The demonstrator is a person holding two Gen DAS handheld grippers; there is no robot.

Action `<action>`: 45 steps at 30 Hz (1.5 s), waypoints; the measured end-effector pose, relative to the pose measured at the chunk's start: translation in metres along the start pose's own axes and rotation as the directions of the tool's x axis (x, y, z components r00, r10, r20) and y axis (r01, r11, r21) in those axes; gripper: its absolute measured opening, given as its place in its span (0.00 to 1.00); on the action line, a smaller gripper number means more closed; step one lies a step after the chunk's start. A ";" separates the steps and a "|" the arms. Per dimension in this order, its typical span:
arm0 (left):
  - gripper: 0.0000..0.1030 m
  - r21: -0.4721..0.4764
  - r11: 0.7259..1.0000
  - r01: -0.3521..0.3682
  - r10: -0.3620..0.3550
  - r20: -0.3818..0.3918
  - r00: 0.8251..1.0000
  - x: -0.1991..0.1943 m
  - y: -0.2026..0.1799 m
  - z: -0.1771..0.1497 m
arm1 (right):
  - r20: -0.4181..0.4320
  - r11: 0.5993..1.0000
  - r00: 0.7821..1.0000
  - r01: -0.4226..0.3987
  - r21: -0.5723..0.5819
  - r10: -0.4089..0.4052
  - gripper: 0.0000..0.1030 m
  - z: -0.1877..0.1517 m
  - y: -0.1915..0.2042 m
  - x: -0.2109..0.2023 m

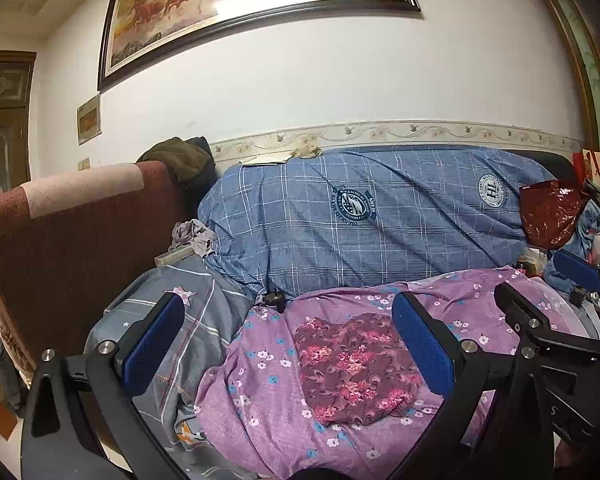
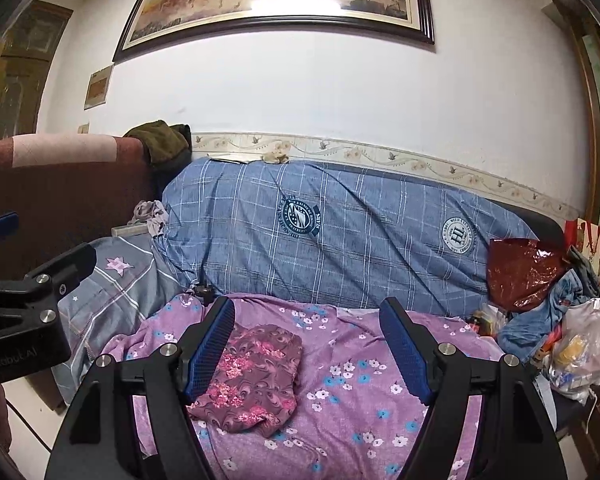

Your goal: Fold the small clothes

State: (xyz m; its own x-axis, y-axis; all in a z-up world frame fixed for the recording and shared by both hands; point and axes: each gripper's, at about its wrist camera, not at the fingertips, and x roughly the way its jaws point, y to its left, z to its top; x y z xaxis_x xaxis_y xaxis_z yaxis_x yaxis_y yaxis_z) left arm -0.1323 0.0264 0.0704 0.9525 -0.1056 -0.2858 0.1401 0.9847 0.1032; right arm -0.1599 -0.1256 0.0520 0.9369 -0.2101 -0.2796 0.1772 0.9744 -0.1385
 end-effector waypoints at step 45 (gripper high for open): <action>1.00 -0.009 0.998 0.062 -0.063 -0.073 0.995 0.029 0.013 -0.023 | -0.040 0.997 0.998 0.050 0.057 -0.048 0.84 -0.015 0.004 0.025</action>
State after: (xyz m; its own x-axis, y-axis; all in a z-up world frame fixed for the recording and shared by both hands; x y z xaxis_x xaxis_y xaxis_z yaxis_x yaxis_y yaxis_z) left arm -0.1089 0.0398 0.0419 0.9195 -0.1570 -0.3603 0.1969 0.9774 0.0767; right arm -0.1403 -0.1283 0.0298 0.9147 -0.2591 -0.3101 0.2405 0.9657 -0.0977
